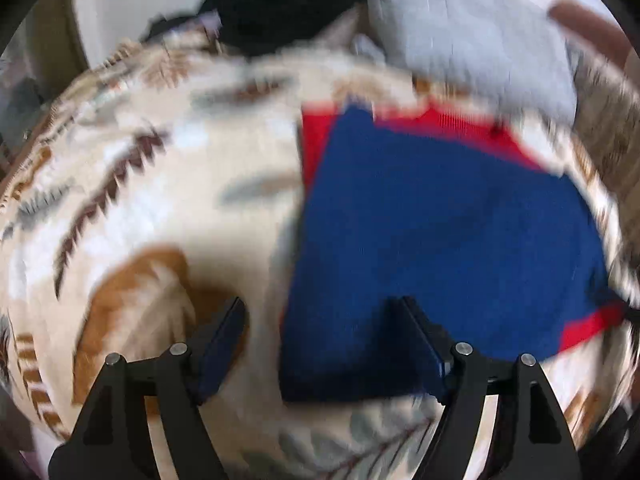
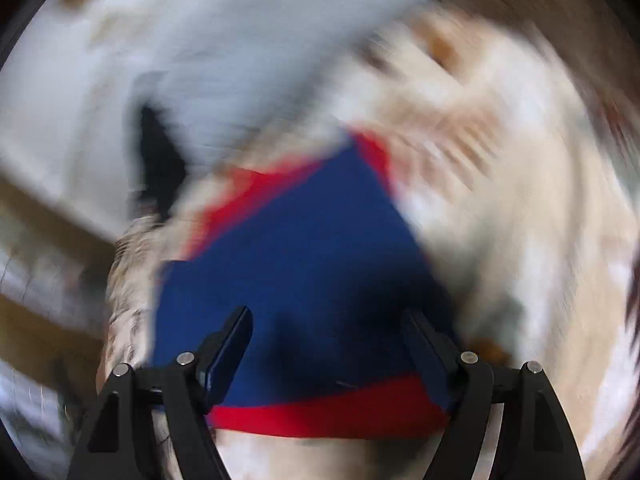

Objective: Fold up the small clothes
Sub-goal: 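Open both tools and release the folded hem onto the sweater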

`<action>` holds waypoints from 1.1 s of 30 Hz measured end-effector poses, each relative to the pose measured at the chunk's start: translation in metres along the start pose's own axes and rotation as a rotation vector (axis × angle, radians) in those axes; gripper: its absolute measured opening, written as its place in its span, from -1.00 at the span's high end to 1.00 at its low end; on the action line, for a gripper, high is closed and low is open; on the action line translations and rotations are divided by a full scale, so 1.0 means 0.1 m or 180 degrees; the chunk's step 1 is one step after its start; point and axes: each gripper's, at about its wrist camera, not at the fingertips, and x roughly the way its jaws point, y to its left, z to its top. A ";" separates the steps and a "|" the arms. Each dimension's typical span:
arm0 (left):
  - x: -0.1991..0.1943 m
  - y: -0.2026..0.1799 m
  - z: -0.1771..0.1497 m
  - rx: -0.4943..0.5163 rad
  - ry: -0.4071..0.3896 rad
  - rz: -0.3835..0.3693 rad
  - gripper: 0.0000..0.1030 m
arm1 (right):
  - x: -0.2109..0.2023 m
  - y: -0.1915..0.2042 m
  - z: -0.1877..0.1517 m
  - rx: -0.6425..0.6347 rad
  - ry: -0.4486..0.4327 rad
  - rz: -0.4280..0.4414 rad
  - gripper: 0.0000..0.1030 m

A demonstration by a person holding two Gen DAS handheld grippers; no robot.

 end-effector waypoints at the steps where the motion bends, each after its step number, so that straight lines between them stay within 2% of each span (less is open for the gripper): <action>1: -0.07 -0.01 -0.05 -0.0008 -0.0068 0.0000 -0.52 | -0.10 -0.03 0.00 0.0113 -0.0108 0.0158 -0.49; 3: -0.24 -0.01 -0.12 -0.0032 -0.0310 0.0037 -0.52 | -0.28 0.13 0.02 -0.0068 -0.0224 0.0266 -0.51; 6: -0.31 -0.06 -0.16 -0.0002 -0.0329 0.0051 -0.52 | -0.36 0.37 0.11 -0.0411 -0.0266 0.0378 -0.51; 10: -0.36 -0.10 -0.18 -0.0068 -0.0234 0.0037 -0.52 | 0.04 0.15 0.35 -0.0102 -0.0088 0.0369 -0.53; 11: -0.41 -0.12 -0.18 -0.0073 -0.0261 0.0043 -0.52 | 0.18 0.05 0.40 0.0036 0.0009 0.0292 -0.53; 13: -0.48 -0.14 -0.20 -0.0046 -0.0325 0.0066 -0.52 | 0.21 -0.02 0.42 0.0170 -0.0003 0.0295 -0.53; 17: -0.51 -0.21 -0.18 -0.0030 -0.0333 0.0098 -0.52 | 0.00 0.26 0.47 -0.0090 -0.0108 0.0559 -0.57; 19: -0.51 -0.26 -0.19 -0.0053 -0.0298 0.0071 -0.52 | 0.10 0.30 0.49 -0.0245 -0.0055 0.0511 -0.64; 21: -0.55 -0.32 -0.21 -0.0045 -0.0309 0.0011 -0.52 | 0.36 0.13 0.57 -0.0093 0.0161 0.0223 -0.62; 22: -0.57 -0.34 -0.22 -0.0014 -0.0329 0.0004 -0.52 | 0.37 0.04 0.58 0.0098 0.0150 0.0304 -0.57; 23: -0.59 -0.36 -0.23 0.0006 -0.0359 0.0019 -0.52 | 0.30 0.06 0.57 0.0097 0.0086 0.0387 -0.57; 26: -0.58 -0.38 -0.23 -0.0047 -0.0344 0.0031 -0.52 | 0.02 0.36 0.47 -0.0340 0.0002 0.0515 -0.58; 29: -0.57 -0.40 -0.24 -0.0122 -0.0342 0.0013 -0.52 | -0.27 0.55 0.17 -0.0592 -0.0069 0.0703 -0.58; 33: -0.56 -0.42 -0.24 -0.0159 -0.0312 -0.0048 -0.52 | -0.37 0.54 -0.26 -0.0503 0.0038 0.0856 -0.58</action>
